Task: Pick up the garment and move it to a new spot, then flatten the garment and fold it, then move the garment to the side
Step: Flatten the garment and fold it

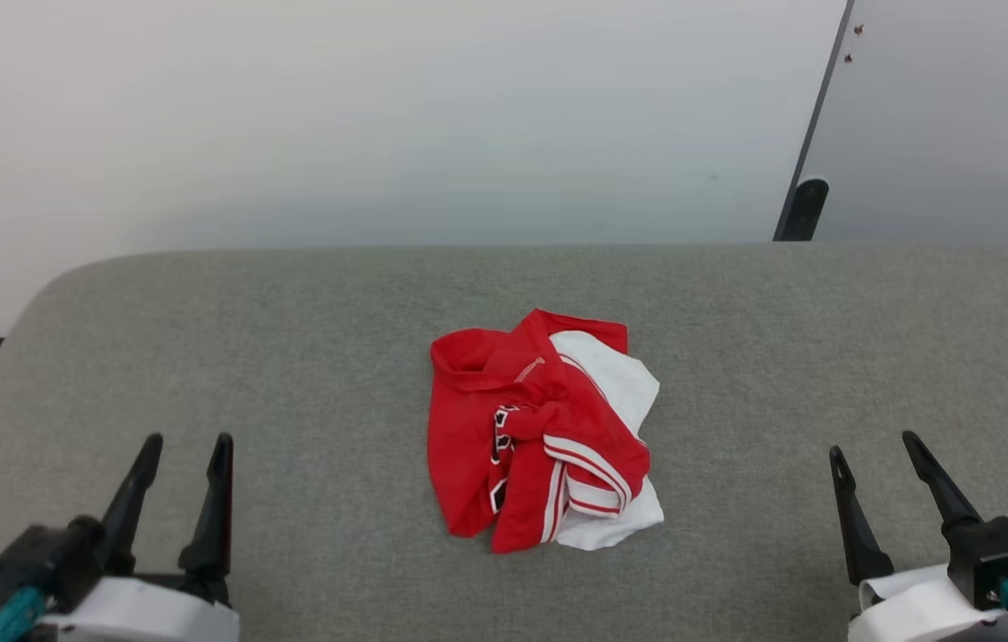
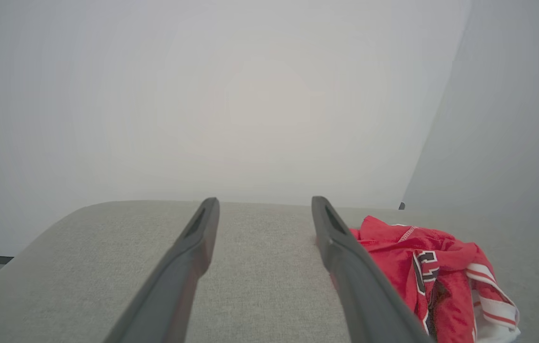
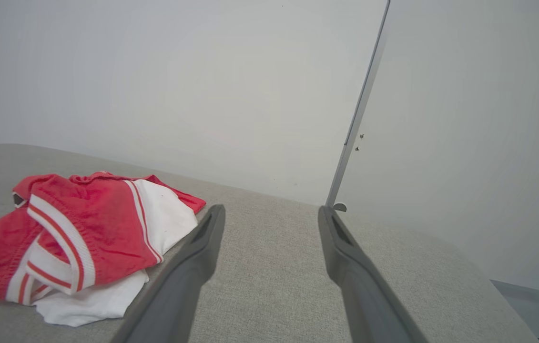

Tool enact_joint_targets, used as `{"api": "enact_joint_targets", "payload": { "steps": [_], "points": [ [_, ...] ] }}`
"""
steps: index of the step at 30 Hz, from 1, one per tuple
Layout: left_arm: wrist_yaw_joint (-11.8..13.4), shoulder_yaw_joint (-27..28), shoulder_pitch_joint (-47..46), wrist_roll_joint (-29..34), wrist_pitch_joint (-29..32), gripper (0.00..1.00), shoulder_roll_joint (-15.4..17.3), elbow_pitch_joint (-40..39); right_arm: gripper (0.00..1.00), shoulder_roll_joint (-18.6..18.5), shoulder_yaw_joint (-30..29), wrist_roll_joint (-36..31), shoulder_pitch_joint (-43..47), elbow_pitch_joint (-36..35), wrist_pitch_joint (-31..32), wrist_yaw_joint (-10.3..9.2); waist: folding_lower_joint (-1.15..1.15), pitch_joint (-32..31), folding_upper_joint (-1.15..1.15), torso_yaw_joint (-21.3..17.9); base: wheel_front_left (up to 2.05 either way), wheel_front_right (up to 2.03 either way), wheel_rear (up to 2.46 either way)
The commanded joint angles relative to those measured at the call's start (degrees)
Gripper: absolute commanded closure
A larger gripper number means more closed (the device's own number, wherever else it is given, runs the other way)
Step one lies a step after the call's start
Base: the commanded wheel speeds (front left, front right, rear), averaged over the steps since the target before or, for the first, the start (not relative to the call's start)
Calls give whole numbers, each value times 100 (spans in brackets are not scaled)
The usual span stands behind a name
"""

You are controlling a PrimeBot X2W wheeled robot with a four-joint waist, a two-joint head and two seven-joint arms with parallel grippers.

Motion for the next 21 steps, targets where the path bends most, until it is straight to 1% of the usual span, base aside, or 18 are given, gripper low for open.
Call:
{"api": "enact_joint_targets", "payload": {
  "steps": [1,5,10,14,17,21],
  "points": [
    [-17,-36,-118,-60,36,0,45,17,0,-28,44,15,-84,7,-27,1,0,68,0,-62,0,0,0],
    [-23,-228,-365,-179,300,0,138,41,0,-27,117,42,-155,-24,-27,0,0,174,0,-175,0,0,0],
    [-24,-552,-844,-484,902,0,294,-77,0,25,168,49,-227,-4,-27,1,0,335,0,-440,0,0,0],
    [-25,-892,-1321,-933,1586,0,479,-196,0,82,225,70,-337,39,-27,0,0,496,0,-704,0,0,0],
    [-25,-1130,-1731,-1210,2169,0,582,-130,0,146,255,107,-389,73,-21,0,0,592,0,-894,0,0,0],
    [-24,-1432,-2277,-1611,3028,0,604,4,0,211,317,131,-483,110,-17,0,0,714,0,-1156,0,0,0]
  ]
}}
